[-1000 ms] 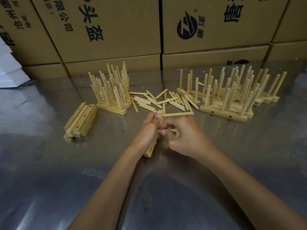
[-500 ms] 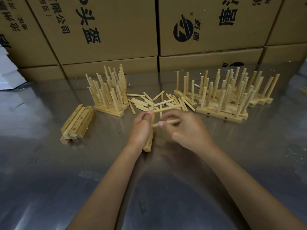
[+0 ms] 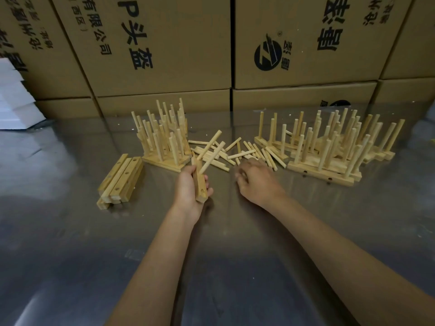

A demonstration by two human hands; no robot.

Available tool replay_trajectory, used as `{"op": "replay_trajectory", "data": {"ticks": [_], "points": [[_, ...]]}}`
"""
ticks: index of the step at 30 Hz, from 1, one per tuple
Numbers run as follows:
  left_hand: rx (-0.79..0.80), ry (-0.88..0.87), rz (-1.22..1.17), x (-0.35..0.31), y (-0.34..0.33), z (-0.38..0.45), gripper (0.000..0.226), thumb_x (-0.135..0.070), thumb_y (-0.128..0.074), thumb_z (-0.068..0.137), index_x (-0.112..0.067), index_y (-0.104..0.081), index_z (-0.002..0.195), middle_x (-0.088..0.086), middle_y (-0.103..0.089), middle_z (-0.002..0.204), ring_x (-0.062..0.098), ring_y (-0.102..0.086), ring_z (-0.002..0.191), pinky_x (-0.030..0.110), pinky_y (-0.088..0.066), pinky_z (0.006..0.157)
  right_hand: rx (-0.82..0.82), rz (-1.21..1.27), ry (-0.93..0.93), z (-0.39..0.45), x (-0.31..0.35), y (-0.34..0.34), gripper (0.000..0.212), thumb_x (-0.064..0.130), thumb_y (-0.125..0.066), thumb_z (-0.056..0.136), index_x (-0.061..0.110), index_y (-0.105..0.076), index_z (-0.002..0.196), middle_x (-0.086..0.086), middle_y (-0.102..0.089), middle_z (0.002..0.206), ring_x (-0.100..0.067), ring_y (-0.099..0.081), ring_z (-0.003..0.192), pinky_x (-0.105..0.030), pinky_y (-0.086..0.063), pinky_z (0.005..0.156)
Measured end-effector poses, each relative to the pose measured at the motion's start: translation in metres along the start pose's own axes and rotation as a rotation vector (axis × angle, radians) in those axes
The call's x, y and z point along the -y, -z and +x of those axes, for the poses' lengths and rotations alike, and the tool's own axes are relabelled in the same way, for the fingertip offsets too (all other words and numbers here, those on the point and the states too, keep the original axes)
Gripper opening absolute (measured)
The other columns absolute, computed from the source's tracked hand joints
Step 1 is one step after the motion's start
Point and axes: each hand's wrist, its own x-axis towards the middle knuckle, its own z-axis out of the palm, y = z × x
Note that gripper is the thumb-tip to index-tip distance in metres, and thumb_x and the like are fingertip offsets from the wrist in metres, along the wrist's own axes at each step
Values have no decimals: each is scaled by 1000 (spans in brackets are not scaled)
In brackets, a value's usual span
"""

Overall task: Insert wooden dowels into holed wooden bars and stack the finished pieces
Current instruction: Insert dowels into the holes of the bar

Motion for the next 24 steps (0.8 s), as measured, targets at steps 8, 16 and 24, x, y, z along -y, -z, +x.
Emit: {"op": "replay_trajectory", "data": {"ticks": [8, 16, 24], "points": [[13, 32, 5, 0, 1, 2, 20, -24, -41, 103, -13, -57, 96, 0, -44, 61, 10, -38, 47, 18, -33, 36, 51, 181, -227, -26, -12, 17, 21, 5, -56, 86, 15, -63, 103, -2, -59, 98, -19, -56, 96, -25, -39, 76], [44, 27, 114, 2, -5, -1, 21, -28, -44, 101, -16, -57, 91, 0, -47, 60, 11, -39, 45, 19, -33, 35, 42, 268, -2, -62, -9, 17, 11, 17, -56, 92, 25, -60, 87, 9, -57, 86, -9, -47, 91, -24, -38, 74], [19, 2, 203, 4, -9, -7, 21, -30, -46, 101, -15, -59, 93, -1, -49, 61, 11, -41, 46, 20, -36, 37, 16, 172, 179, -66, -2, 13, 6, 18, -55, 95, 23, -58, 96, 7, -53, 93, -11, -45, 92, -31, -38, 81]]}}
